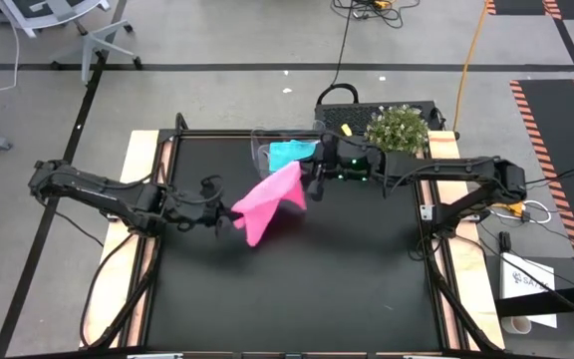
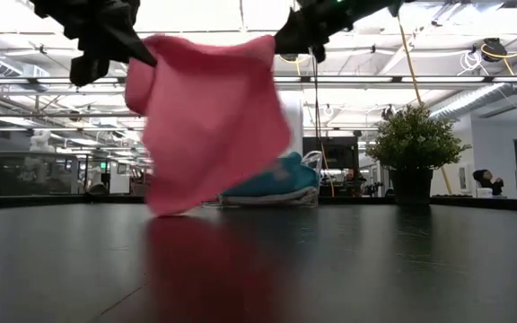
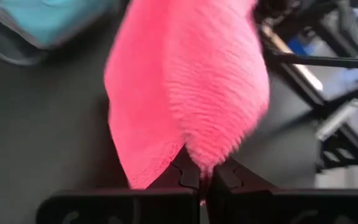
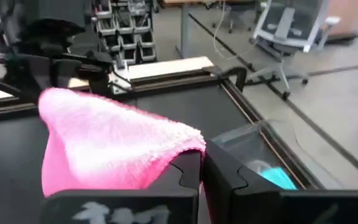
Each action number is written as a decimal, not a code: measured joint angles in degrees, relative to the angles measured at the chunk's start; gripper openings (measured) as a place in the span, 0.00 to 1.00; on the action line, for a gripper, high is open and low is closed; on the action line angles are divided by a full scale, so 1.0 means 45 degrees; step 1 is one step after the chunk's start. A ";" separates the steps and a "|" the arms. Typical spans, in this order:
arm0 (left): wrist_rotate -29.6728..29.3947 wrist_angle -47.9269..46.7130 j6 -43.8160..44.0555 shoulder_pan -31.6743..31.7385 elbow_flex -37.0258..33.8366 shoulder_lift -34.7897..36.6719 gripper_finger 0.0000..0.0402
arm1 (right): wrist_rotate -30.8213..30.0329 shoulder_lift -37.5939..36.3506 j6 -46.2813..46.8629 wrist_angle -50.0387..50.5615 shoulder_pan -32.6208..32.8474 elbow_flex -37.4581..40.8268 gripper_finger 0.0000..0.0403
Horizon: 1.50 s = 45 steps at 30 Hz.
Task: Fold microfiber towels
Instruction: Fold the pink microfiber cloth
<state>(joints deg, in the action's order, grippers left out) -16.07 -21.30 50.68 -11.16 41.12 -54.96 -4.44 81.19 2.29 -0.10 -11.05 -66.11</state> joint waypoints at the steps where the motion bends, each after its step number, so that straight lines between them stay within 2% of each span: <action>1: 0.0244 0.0068 0.0135 -0.0044 0.0000 0.0000 0.01 | 0.0124 -0.0125 0.0097 0.0248 -0.0069 0.0000 0.00; 5: 0.1129 0.0092 0.0204 -0.0077 0.0000 0.0008 0.01 | 0.1452 -0.0660 0.0962 0.1670 -0.0387 0.0000 0.00; 10: 0.2230 0.0102 0.0047 0.0025 0.0005 0.0244 0.01 | 0.1749 -0.1126 0.2324 0.3027 -0.0132 -0.0004 0.00; 14: 0.2671 0.0253 0.0188 0.0059 0.0000 0.0467 0.01 | 0.2687 -0.1230 0.3052 0.3440 0.0419 -0.0004 0.00; 22: 0.2313 0.0734 0.0171 0.0128 0.0010 0.0948 0.02 | 0.2721 -0.1219 0.4279 0.3344 0.1873 0.0000 0.00; 27: 0.3799 0.1413 0.0417 0.0132 0.0014 0.1176 0.02 | 0.2723 -0.1215 0.5242 0.3449 0.2786 0.0000 0.00; 31: 0.4665 0.1429 0.1479 0.0030 0.0007 0.1229 0.01 | 0.2713 -0.1215 0.6275 0.3535 0.3672 0.0000 0.00; 38: 0.4731 0.1613 0.4002 -0.1305 0.0000 0.0968 0.01 | 0.1882 -0.1211 0.8993 0.3672 0.6057 -0.0001 0.00; 43: 0.4707 0.3046 0.6128 -0.2655 0.0005 0.0440 0.01 | 0.1552 -0.1211 1.2092 0.3822 0.7515 0.0000 0.00; 45: 0.4627 0.3626 0.6689 -0.2924 0.0005 0.0133 0.01 | 0.1027 -0.1206 1.2827 0.4193 0.7884 0.0000 0.00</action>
<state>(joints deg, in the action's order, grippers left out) 4.75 -4.98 80.78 -24.32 41.15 -54.36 0.18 75.77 60.01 18.77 24.43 -66.11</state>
